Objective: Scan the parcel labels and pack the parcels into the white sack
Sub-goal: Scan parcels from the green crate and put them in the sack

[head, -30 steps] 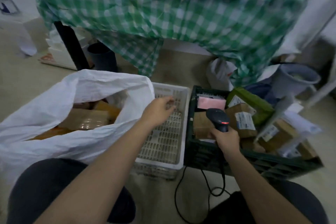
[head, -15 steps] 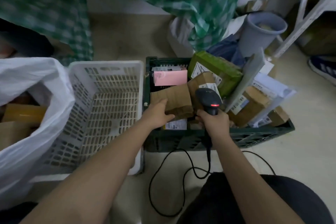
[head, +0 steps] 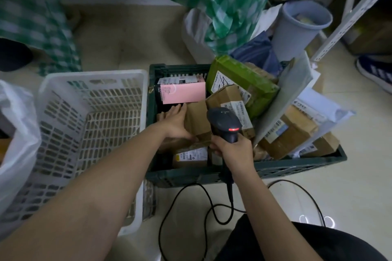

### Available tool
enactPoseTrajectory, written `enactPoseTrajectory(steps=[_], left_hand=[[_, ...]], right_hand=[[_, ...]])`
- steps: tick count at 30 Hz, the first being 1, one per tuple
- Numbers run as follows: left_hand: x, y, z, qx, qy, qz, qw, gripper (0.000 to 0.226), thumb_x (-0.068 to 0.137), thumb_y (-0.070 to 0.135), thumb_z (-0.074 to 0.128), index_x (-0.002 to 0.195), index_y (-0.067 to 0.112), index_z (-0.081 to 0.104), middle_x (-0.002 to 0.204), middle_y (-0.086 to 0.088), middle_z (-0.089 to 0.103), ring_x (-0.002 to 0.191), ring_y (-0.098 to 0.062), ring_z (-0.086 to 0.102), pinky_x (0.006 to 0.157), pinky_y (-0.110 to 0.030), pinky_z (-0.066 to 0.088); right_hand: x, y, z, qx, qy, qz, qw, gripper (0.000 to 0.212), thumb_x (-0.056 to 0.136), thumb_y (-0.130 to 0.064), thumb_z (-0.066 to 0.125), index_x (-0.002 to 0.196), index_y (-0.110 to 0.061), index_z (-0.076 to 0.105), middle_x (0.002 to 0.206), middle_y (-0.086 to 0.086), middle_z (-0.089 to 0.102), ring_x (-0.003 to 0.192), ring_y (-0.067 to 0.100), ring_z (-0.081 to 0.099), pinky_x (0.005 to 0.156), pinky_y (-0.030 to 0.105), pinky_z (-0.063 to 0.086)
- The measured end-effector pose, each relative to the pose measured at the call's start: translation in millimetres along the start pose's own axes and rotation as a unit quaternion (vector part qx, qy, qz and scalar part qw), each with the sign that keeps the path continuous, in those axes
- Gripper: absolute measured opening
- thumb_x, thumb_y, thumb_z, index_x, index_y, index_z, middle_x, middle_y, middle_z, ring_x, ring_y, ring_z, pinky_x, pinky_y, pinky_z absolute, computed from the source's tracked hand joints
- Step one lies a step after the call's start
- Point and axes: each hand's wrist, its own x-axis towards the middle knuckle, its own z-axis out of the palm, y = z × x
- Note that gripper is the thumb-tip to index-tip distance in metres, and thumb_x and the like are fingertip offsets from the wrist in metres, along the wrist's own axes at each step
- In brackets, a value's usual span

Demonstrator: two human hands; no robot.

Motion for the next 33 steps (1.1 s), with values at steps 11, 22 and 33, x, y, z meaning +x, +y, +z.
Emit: enactPoseTrajectory(steps=[11,22,33], left_hand=[[-79,12,-30,-0.287,0.103,0.018,0.952,0.105,0.055,0.071,0.076,0.14,0.028,0.032,0.133,0.003,0.043,0.122,-0.019,0.044,0.103,-0.042,0.042],[-203,-33,-44,-0.523,0.146,-0.038,0.839,0.072,0.067,0.073,0.062,0.123,0.031,0.049,0.123,0.0,0.061,0.11,-0.023,0.059,0.098,-0.047,0.046],[-228,-50,-24,-0.348,0.075,-0.161,0.921,0.118,0.058,0.095,0.041,0.153,0.031,0.014,0.158,-0.003,0.01,0.144,-0.034,0.016,0.112,-0.054,0.03]], right_hand=[[-23,-34,-11,0.152,0.091,-0.054,0.983,0.014,0.082,-0.013,0.073,0.082,-0.022,0.062,0.074,-0.002,0.071,0.074,0.018,0.068,0.07,0.034,0.053],[-105,-54,30,0.206,-0.044,-0.059,0.976,0.032,0.083,-0.01,0.074,0.113,-0.01,0.063,0.096,0.0,0.071,0.086,0.012,0.066,0.073,0.023,0.055],[-133,-28,72,0.19,-0.07,-0.014,0.979,0.035,0.082,-0.009,0.075,0.116,-0.009,0.063,0.102,0.009,0.072,0.091,0.024,0.07,0.073,0.034,0.057]])
